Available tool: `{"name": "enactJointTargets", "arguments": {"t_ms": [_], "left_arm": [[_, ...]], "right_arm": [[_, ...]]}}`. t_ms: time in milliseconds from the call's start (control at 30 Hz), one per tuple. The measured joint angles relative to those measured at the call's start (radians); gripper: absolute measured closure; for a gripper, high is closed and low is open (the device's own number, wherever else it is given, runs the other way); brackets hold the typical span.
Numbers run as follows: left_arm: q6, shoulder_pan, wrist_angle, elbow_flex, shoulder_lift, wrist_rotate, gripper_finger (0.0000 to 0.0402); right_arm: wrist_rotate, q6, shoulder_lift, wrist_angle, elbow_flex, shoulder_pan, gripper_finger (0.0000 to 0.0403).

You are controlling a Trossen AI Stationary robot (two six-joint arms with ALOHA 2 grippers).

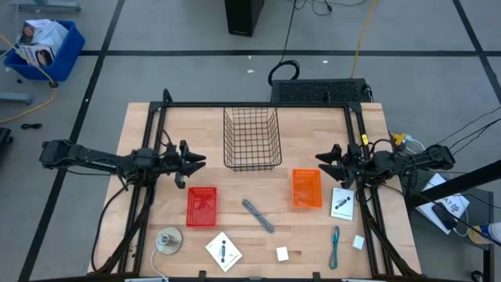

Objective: Pick and place items into bin
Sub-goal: Put the white charger cable into the red bin

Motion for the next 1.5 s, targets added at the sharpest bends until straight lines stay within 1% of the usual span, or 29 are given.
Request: {"name": "enactJointTargets", "arguments": {"t_ms": [100, 167, 267, 333, 367, 400, 467, 567, 667, 733, 833, 933, 1000, 1133, 1200, 1267, 1400, 1500], "left_arm": [[0.025, 0.0, 0.001, 0.0, 0.0, -0.022, 0.0284], [0.007, 0.0, 0.02, 0.0, 0.0, -0.039, 0.0284], [-0.001, 0.0, 0.063, 0.0, -0.001, -0.035, 0.0284], [-0.002, 0.0, 0.079, 0.0, 0.0, -0.032, 0.0284], [-0.002, 0.0, 0.08, 0.0, 0.0, -0.031, 0.0284], [-0.001, 0.0, 0.082, 0.0, 0.0, -0.03, 0.0284], [0.002, 0.0, 0.082, 0.0, 0.0, -0.029, 0.0284], [0.006, 0.0, 0.076, 0.0, 0.0, -0.02, 0.0284], [0.045, 0.0, 0.092, 0.0, 0.0, -0.041, 0.0284], [0.047, 0.001, 0.112, 0.0, -0.001, -0.048, 0.0284], [0.04, 0.001, 0.104, 0.0, -0.001, -0.011, 0.0284], [-0.012, -0.001, 0.069, 0.0, -0.001, 0.059, 0.0284], [-0.029, -0.001, 0.059, 0.0, -0.001, 0.09, 0.0284], [-0.031, -0.001, 0.059, 0.0, -0.001, 0.094, 0.0284], [-0.032, -0.001, 0.066, 0.0, -0.001, 0.094, 0.0284], [-0.032, -0.001, 0.074, 0.0, -0.001, 0.093, 0.0284], [-0.032, -0.001, 0.097, 0.0, -0.001, 0.089, 0.0284], [-0.032, -0.001, 0.101, 0.0, -0.001, 0.089, 0.0284]], "right_arm": [[-0.004, -0.035, 0.047, 0.001, 0.0, 0.008, 0.017], [0.02, -0.044, 0.108, 0.052, 0.0, 0.016, 0.0171], [0.02, -0.056, 0.238, 0.204, 0.01, 0.034, 0.0175], [0.021, -0.06, 0.345, 0.243, 0.048, 0.05, 0.018], [0.023, -0.059, 0.404, 0.232, 0.067, 0.058, 0.0182], [0.026, -0.058, 0.471, 0.221, 0.105, 0.065, 0.0184], [0.025, -0.058, 0.612, 0.252, 0.207, 0.083, 0.0187], [0.018, -0.073, 0.828, 0.247, 0.376, 0.111, 0.0187], [0.017, -0.1, 1.024, 0.144, 0.563, 0.148, 0.0186], [0.016, -0.094, 1.117, 0.02, 0.708, 0.17, 0.0188], [0.033, 0.005, 1.245, -0.204, 0.884, 0.191, 0.0191], [0.089, 0.075, 1.362, -0.347, 1.037, 0.217, 0.0192], [0.096, 0.122, 1.435, -0.426, 1.142, 0.231, 0.0192], [0.094, 0.234, 1.577, -0.733, 1.329, 0.249, 0.0193], [0.093, 0.295, 1.634, -0.856, 1.399, 0.255, 0.0193], [0.062, 0.351, 1.679, -0.927, 1.452, 0.262, 0.0193], [-0.036, 0.456, 1.754, -0.961, 1.473, 0.279, 0.0193], [-0.065, 0.515, 1.795, -0.992, 1.473, 0.289, 0.0193]]}}
